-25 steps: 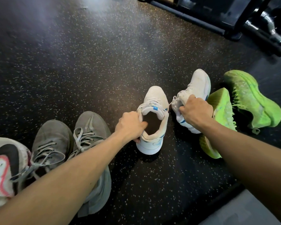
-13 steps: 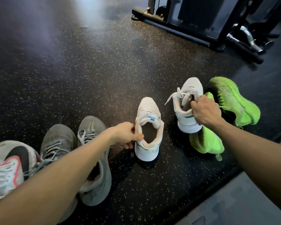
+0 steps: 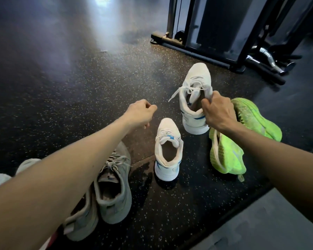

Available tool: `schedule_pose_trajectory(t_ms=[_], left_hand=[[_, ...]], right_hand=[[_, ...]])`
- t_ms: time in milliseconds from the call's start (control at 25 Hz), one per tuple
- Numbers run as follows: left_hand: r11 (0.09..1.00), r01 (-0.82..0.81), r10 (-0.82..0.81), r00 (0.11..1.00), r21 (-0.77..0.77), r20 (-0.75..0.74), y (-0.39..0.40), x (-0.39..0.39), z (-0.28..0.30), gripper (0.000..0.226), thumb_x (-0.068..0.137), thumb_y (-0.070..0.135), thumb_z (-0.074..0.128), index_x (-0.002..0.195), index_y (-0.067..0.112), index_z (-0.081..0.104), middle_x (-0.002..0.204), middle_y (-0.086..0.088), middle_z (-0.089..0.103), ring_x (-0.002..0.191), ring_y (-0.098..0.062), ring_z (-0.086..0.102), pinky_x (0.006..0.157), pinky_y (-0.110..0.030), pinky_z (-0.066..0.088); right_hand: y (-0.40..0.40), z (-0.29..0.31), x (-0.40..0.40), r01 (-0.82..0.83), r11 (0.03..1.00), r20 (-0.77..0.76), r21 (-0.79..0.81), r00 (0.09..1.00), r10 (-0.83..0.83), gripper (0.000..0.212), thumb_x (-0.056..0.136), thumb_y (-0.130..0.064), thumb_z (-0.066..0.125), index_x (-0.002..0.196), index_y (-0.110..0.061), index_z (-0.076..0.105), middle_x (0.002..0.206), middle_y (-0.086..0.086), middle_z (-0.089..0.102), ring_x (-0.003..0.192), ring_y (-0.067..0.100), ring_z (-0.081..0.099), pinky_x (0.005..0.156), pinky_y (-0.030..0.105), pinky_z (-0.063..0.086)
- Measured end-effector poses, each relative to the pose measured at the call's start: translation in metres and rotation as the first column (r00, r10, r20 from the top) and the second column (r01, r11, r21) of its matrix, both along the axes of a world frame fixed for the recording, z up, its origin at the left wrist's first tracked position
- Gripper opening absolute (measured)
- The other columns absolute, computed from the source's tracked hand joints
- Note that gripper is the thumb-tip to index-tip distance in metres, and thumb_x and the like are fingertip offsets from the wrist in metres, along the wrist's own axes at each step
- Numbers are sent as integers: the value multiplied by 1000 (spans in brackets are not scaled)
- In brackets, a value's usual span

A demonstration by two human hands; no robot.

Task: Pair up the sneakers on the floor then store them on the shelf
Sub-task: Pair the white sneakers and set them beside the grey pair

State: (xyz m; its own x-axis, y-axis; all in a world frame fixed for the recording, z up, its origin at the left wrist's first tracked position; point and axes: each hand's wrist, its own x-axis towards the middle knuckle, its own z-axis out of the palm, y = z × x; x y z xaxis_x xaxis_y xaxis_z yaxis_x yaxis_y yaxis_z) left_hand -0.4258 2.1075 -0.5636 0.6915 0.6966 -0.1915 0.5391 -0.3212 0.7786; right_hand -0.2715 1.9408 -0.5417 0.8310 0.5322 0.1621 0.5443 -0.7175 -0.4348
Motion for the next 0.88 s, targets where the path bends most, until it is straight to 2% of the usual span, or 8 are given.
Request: schedule_pose_trajectory(t_ms=[80, 160, 280, 440, 600, 720, 800, 880], left_hand=[[1000, 15, -15, 1000, -6, 19, 0, -1, 17, 35, 95, 42, 52, 112, 12, 55, 91, -10, 69, 64, -22, 66, 59, -34, 56], [998, 32, -30, 999, -47, 40, 0, -2, 31, 45, 92, 46, 56, 120, 11, 51, 96, -12, 68, 65, -23, 68, 57, -32, 55], [996, 50, -45, 996, -69, 81, -5, -4, 48, 51, 86, 51, 64, 116, 11, 55, 97, -9, 70, 73, -26, 73, 64, -36, 60], [960, 82, -71, 996, 268, -52, -4, -15, 53, 43, 87, 50, 64, 102, 9, 68, 95, -8, 69, 88, -23, 65, 67, -26, 42], [942, -19, 32, 999, 336, -33, 4, -23, 50, 28, 91, 25, 59, 101, 1, 68, 103, -19, 68, 98, -34, 63, 70, -31, 40], [914, -75, 104, 993, 400, -52, 12, -34, 49, 21, 91, 21, 58, 100, 5, 68, 102, -19, 67, 91, -34, 62, 67, -32, 38], [904, -91, 128, 990, 417, -61, 17, -46, 45, 16, 91, 19, 58, 96, 7, 68, 98, -18, 68, 85, -32, 61, 66, -33, 39], [908, -92, 137, 987, 409, -83, 23, -61, 36, 11, 90, 19, 59, 87, 11, 66, 94, -16, 68, 84, -33, 63, 65, -34, 43]], right_hand=[[7, 11, -16, -58, 997, -3, 46, 998, 59, 20, 96, -31, 42, 91, -12, 44, 84, 8, 50, 64, 27, 46, 66, 35, 34], [15, 15, -28, -122, 989, -7, 85, 992, 123, 18, 97, -30, 42, 92, -13, 45, 81, 6, 52, 57, 17, 45, 63, 34, 35], [26, 14, -47, -216, 969, -1, 120, 976, 217, 21, 96, -29, 43, 94, -9, 50, 84, 12, 62, 67, 28, 57, 63, 41, 46], [36, 5, -63, -322, 936, 51, 141, 947, 318, 23, 94, -29, 44, 92, -7, 49, 86, 16, 65, 74, 38, 59, 69, 47, 49], [41, 1, -74, -359, 917, 52, 176, 933, 355, 23, 94, -30, 47, 86, -8, 46, 82, 15, 63, 72, 37, 56, 65, 43, 44], [39, -2, -77, -380, 892, -69, 246, 911, 407, 42, 94, -55, 41, 85, -15, 49, 78, 5, 64, 72, 27, 60, 64, 40, 47], [34, -12, -71, -339, 925, -136, 172, 922, 363, 44, 92, -60, 38, 97, -18, 53, 92, 4, 65, 82, 23, 61, 69, 39, 48], [26, -25, -62, -254, 959, -197, -130, 954, 226, 57, 85, -55, 50, 124, -15, 45, 123, 10, 54, 105, 27, 57, 84, 41, 49]])
